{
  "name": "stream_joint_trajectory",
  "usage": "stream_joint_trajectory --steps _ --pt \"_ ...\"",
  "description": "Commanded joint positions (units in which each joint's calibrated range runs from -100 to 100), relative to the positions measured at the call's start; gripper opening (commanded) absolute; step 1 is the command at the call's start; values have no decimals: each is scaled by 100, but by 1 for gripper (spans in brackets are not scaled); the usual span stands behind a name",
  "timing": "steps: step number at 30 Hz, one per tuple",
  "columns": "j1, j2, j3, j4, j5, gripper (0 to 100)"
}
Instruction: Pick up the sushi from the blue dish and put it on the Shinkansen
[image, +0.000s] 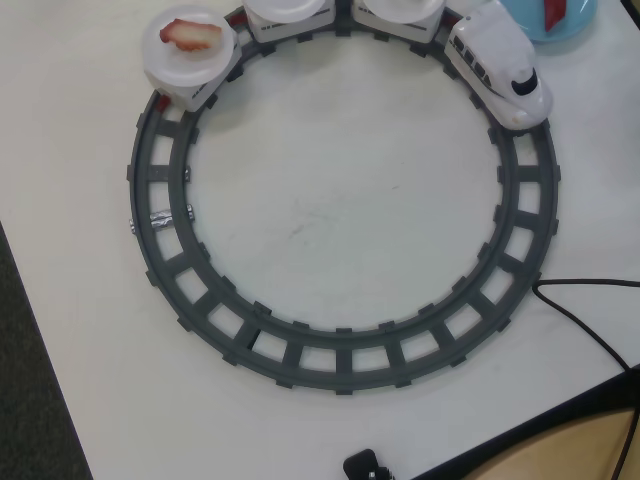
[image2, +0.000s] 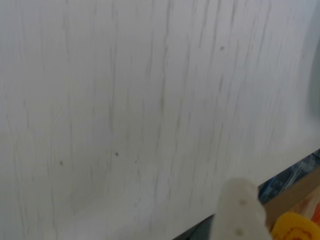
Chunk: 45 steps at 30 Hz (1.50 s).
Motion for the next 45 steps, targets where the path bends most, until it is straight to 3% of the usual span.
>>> stream_joint_trajectory --steps 1,20,29,45 --pt "-80 -9 -7 175 25 41" --pt "-54 567 -527 -73 30 41" --pt "465 4467 -4486 -355 203 41" --pt "228 11916 -12565 1425 2725 41"
